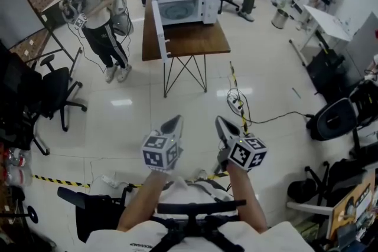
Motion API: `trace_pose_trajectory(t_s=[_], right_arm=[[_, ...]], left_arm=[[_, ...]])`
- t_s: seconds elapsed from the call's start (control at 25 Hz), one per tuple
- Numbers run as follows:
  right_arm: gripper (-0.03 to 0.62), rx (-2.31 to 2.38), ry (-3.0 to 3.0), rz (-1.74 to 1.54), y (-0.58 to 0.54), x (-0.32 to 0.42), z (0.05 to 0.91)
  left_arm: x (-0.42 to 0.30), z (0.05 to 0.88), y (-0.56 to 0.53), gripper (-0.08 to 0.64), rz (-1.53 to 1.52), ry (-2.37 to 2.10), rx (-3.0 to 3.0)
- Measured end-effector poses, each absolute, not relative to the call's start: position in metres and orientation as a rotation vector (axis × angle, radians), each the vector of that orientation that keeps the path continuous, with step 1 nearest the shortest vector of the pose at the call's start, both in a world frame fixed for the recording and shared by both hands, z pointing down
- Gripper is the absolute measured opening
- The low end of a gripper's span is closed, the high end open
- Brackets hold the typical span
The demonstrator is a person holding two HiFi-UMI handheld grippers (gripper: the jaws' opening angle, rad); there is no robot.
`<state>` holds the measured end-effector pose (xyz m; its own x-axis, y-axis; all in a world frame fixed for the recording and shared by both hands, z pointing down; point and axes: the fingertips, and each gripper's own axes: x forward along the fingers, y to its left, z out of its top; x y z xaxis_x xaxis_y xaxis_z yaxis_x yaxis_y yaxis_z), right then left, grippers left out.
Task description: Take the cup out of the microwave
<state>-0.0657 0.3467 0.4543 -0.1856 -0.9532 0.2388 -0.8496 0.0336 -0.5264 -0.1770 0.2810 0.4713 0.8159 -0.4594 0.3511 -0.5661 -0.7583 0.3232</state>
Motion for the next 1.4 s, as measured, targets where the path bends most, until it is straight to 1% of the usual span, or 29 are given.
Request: trace_pose_trajectory(t_s=[0.44, 0.92, 1.4], right_arm=[[0.009, -1.81, 2.169, -0.876, 0.343, -0.029, 0.46], [0.009, -1.76, 2.179, -0.939, 0.352, 0.008, 0.478], [0.009, -1.765, 2.146, -0.953, 0.316, 0.041, 0.488]], left_arm=[[-0.14, 0.467, 0.281, -0.011, 0.339, -0.848, 2.582], [-0.11, 0.48, 0.292, -0.011, 0.377, -0.907, 2.543], [-0.079, 0.49, 0.254, -0.011, 0.397, -0.903, 2.542]])
